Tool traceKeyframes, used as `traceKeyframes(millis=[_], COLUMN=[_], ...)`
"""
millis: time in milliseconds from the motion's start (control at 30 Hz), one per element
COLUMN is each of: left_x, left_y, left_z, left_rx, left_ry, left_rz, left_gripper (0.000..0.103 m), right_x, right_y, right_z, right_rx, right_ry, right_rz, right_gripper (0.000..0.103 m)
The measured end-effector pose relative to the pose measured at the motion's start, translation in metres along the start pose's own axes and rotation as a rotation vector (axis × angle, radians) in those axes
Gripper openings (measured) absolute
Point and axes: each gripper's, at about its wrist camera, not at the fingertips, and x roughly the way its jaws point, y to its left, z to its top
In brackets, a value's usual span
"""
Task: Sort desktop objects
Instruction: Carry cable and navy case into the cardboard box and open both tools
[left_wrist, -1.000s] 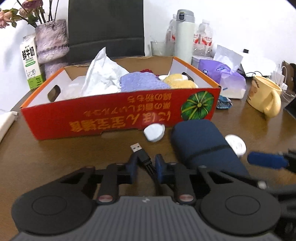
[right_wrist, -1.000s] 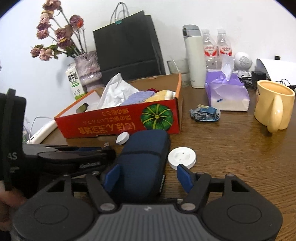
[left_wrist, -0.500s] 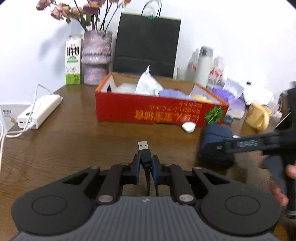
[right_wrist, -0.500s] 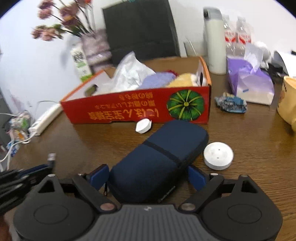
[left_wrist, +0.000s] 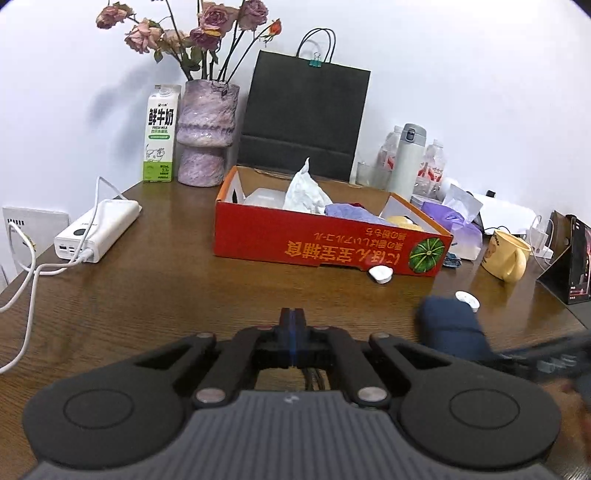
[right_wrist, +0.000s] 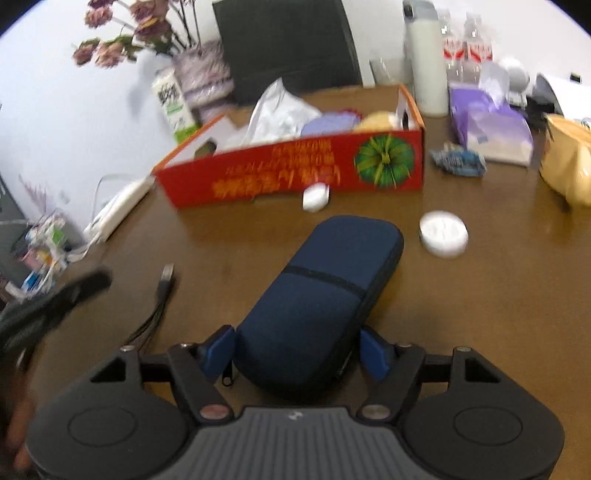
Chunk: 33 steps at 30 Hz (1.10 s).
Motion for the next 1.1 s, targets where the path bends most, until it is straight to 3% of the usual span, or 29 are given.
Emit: traceKeyframes(millis=[33,100,267,333,367,400,467,533,567,600,667,767,1100], left_x=[0.002,0.009,0.022,0.031,0.038,0.044,0.054,0.061,0.064,0.064,0.062,0.05,-0.027], left_y=[0.001,0.003,0.003,-0.001,-0.002,-0.003,-0.009,-0.018,-0.024,-0.028,-0.028,-0.024,-0.038], left_z=[0.0,-0.001,-0.01,-0.011,-0.009,-0.009,-0.004,-0.003,-0.003,-0.004,-0.003,-0.006,0.029], left_rx=[-0.003,-0.008,0.034,0.059,0.063,0.059,0.077,0.12,0.152,0.178,0.142,0.064,0.055], left_ry=[0.005,0.038,0.112,0.147,0.165,0.166,0.176,0.178,0.179,0.172,0.181,0.138,-0.118], left_rz=[-0.001,-0.008,-0.02,-0.004,0.006,0.014,0.017,0.025,0.042,0.054,0.028,-0.009,-0.025], left_gripper=[0.001,0.001,0.006,0.023,0.045,0.048,0.047,0.048,0.042,0.019,0.018,0.017,0.015], right_x=[-0.006,-0.008,0.022,0.036,0.043,0.051,0.059,0.056,0.053,0.05,0.04,0.022,-0.06], right_y=[-0.003,-0.007,0.005,0.013,0.018,0.024,0.035,0.039,0.041,0.041,0.043,0.041,0.049], right_z=[-0.001,0.003,0.018,0.023,0.025,0.027,0.025,0.021,0.018,0.015,0.009,0.0,-0.008], right_rx=[0.026,0.072,0.07,0.03,0.0,-0.041,-0.125,-0.165,-0.188,-0.199,-0.218,-0.182,-0.141], right_ry=[-0.011,-0.038,-0.023,-0.037,-0.043,-0.043,-0.063,-0.073,-0.077,-0.08,-0.075,-0.112,-0.352], right_rz=[-0.011,-0.048,-0.114,-0.162,-0.203,-0.243,-0.27,-0.209,-0.192,-0.185,-0.181,-0.147,-0.055], right_gripper=[0.075,0.091,0.091,0.094,0.094,0.095,0.09,0.078,0.073,0.07,0.062,0.06,0.06])
